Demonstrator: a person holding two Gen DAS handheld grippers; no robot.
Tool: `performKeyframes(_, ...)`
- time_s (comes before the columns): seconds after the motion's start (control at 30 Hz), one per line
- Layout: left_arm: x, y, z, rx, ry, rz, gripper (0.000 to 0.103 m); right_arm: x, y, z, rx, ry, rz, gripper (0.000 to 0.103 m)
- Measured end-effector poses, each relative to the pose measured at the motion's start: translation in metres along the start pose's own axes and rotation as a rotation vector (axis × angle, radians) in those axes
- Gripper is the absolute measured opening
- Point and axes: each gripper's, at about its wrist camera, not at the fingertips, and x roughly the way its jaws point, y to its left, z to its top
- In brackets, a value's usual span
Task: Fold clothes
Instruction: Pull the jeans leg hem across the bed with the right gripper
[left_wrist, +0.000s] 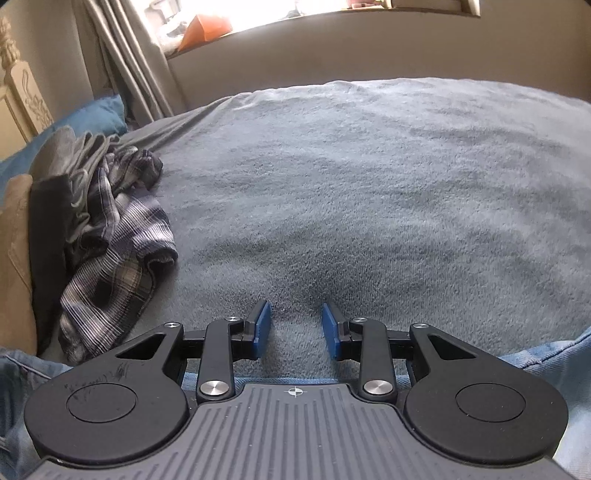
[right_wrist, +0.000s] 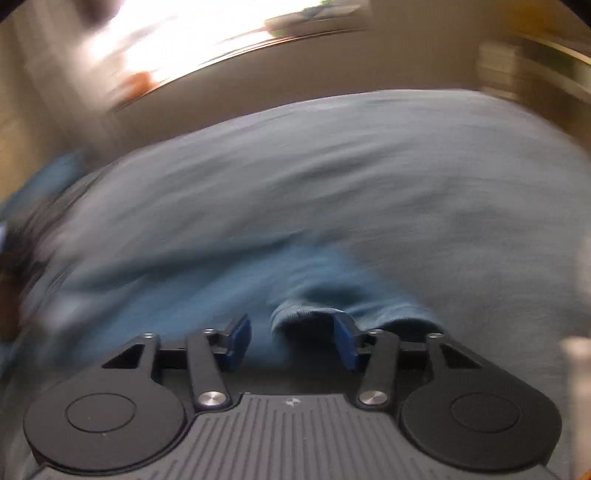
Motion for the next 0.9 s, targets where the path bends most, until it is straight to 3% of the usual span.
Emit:
performKeyframes(0.03, -0.002, 0.002, 0.001, -0.004, -0.001, 0.001, 0.031, -0.003, -0.017, 0.01, 0.116, -0.054, -0.048, 0.052)
performKeyframes(0.13, -0.018, 0.013, 0.01, -0.018, 0.002, 0.0, 0.031, -0.035, -0.039, 0.019, 0.309, -0.229, -0.033, 0.052)
performKeyframes(0.2, -0.028, 0.021, 0.016, -0.028, 0.003, -0.001, 0.031, -0.056, -0.031, 0.012, 0.315, -0.301, -0.02, 0.052)
performKeyframes(0.4, -0.067, 0.038, 0.028, -0.001, -0.005, -0.029, 0.031, -0.105, -0.006, 0.0, 0.278, -0.305, 0.077, 0.053)
performKeyframes(0.53, -0.101, 0.034, 0.013, 0.106, -0.015, -0.14, 0.032, -0.15, 0.021, -0.001, 0.173, -0.327, 0.128, 0.053)
performKeyframes(0.63, -0.125, 0.021, -0.017, 0.197, -0.026, -0.284, 0.032, -0.184, 0.037, 0.002, 0.156, -0.263, 0.194, 0.054)
performKeyframes(0.77, -0.145, -0.01, -0.073, 0.335, -0.049, -0.488, 0.032, -0.172, 0.048, 0.013, 0.241, 0.028, 0.287, 0.056)
performKeyframes(0.8, -0.147, -0.016, -0.084, 0.363, -0.054, -0.518, 0.032, -0.161, 0.049, 0.015, 0.267, 0.108, 0.294, 0.056)
performKeyframes(0.9, -0.144, -0.029, -0.105, 0.415, -0.059, -0.505, 0.032, -0.108, 0.03, 0.009, 0.35, 0.237, 0.238, 0.056)
